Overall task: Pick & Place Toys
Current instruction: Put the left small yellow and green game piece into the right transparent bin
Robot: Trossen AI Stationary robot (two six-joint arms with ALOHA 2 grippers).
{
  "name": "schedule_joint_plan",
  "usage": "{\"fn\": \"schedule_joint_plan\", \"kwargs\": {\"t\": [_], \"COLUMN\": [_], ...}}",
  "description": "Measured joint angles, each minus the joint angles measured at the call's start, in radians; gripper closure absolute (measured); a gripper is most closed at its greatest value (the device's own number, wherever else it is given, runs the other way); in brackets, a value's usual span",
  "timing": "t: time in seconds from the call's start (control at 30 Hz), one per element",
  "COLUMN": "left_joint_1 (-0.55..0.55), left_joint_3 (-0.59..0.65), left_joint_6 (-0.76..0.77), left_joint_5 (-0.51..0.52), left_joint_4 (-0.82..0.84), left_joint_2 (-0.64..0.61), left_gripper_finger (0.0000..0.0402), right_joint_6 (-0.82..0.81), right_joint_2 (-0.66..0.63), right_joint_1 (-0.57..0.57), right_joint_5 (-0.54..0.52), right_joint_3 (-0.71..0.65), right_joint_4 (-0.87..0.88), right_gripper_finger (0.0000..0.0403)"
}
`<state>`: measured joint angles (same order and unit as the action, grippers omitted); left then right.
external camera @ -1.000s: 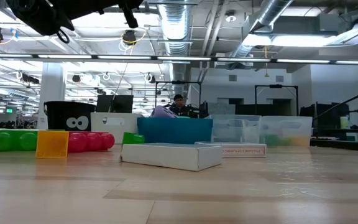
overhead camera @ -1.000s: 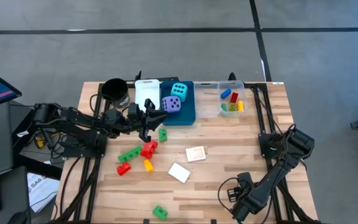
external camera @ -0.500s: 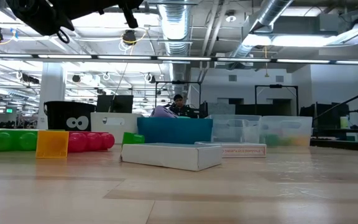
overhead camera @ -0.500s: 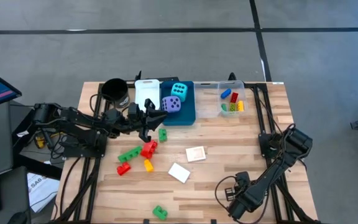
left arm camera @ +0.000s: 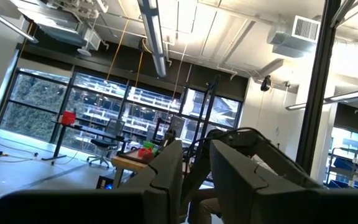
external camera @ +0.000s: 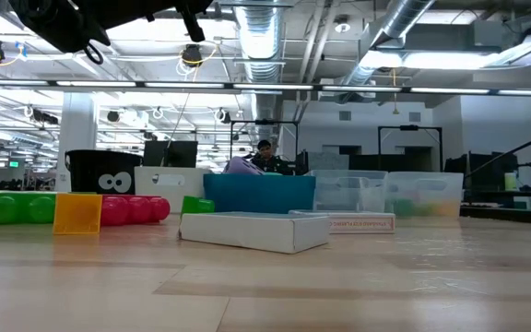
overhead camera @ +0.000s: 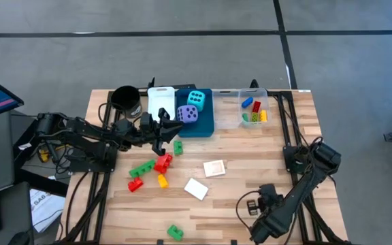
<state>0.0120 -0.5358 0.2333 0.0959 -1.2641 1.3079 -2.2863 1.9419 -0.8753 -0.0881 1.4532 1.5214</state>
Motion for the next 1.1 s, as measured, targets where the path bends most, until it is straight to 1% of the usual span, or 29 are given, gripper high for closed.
{"fn": "schedule_joint_plan", "kwargs": {"t": [0.03, 0.07, 0.1, 0.17, 0.27, 0.4, 0.53, 0.67, 0.93, 1.03, 1.1], "left_joint_1": [0.000, 0.000, 0.000, 0.000, -0.004, -0.017, -0.041, -0.059, -0.085, -0.094, -0.100], "left_joint_3": [0.000, 0.000, 0.000, 0.000, 0.000, 0.000, 0.000, 0.000, 0.000, 0.000, 0.000], "left_joint_6": [0.000, 0.003, 0.005, 0.006, 0.006, 0.007, 0.007, 0.007, 0.008, 0.008, 0.008], "left_joint_5": [0.000, 0.000, 0.000, 0.000, 0.000, 0.000, 0.000, 0.000, 0.000, 0.000, 0.000], "left_joint_4": [0.000, 0.000, 0.002, 0.003, 0.012, 0.012, 0.021, 0.036, 0.156, 0.185, 0.190], "left_joint_2": [0.000, 0.000, 0.000, 0.000, 0.000, 0.000, 0.000, 0.000, 0.000, 0.000, 0.000], "left_gripper_finger": [0.0325, 0.0325, 0.0325, 0.0325, 0.0325, 0.0325, 0.0325, 0.0325, 0.0325, 0.0325, 0.0325], "right_joint_6": [-0.005, -0.005, 0.013, 0.016, 0.035, 0.111, 0.261, 0.441, 0.773, 0.898, 1.009], "right_joint_2": [0.000, -0.002, -0.012, -0.036, -0.051, -0.068, -0.072, -0.074, -0.145, -0.185, -0.217], "right_joint_1": [0.001, 0.005, 0.012, 0.017, 0.051, 0.123, 0.225, 0.361, 0.673, 0.781, 0.851], "right_joint_5": [-0.042, -0.089, -0.145, -0.285, -0.438, -0.583, -0.701, -0.793, -0.922, -0.956, -0.960], "right_joint_3": [0.022, 0.036, 0.037, 0.026, 0.013, -0.015, -0.025, -0.024, -0.024, -0.024, -0.024], "right_joint_4": [0.048, 0.055, 0.035, 0.051, 0.043, 0.050, 0.049, 0.049, 0.044, 0.022, -0.014], "right_gripper_finger": [0.0281, 0.0282, 0.0281, 0.0276, 0.0269, 0.0271, 0.0273, 0.0272, 0.0271, 0.0271, 0.0271]}}
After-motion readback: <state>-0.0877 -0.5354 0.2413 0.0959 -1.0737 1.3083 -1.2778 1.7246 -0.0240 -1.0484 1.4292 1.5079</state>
